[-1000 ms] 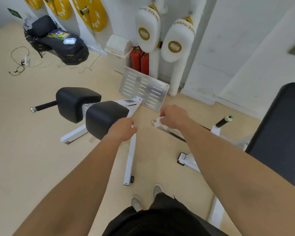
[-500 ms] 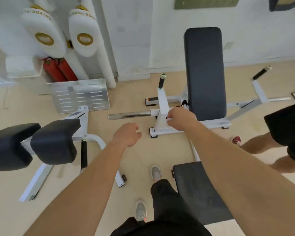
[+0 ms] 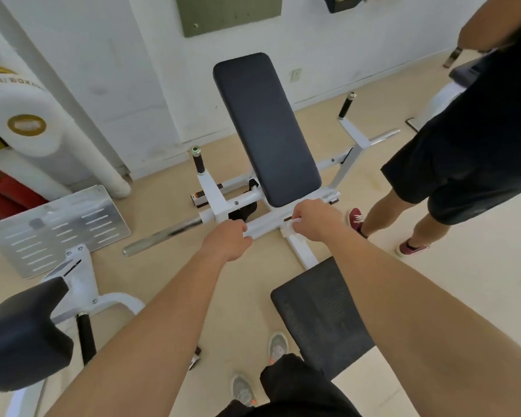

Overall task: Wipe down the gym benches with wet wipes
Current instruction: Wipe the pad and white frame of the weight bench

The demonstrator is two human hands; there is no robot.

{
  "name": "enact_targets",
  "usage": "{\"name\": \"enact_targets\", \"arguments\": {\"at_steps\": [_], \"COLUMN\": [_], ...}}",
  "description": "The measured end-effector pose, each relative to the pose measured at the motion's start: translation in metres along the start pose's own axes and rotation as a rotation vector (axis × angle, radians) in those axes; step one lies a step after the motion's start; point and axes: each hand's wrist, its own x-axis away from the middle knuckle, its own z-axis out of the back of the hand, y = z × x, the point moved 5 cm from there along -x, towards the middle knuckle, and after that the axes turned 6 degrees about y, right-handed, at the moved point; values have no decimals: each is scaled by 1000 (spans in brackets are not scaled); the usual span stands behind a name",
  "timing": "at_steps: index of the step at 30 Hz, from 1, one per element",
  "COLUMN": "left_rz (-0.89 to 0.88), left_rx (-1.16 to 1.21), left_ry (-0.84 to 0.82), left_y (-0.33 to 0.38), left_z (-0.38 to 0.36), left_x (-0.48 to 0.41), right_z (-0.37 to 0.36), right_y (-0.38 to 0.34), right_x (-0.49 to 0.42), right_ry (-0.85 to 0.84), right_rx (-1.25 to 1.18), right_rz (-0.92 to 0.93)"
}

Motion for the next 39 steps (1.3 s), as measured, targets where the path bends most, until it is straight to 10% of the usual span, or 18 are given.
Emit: {"name": "enact_targets", "arguments": {"at_steps": [39], "left_rz": [-8], "left_rx": [-65], "left_ry": [-106], "left_y": [147], "left_z": [87], "left_x": [-570], "right_z": [122], "right_y": [175], "right_x": [-529], "right_ry": [-117], "right_rx": [-146], "right_rz": [-91]}}
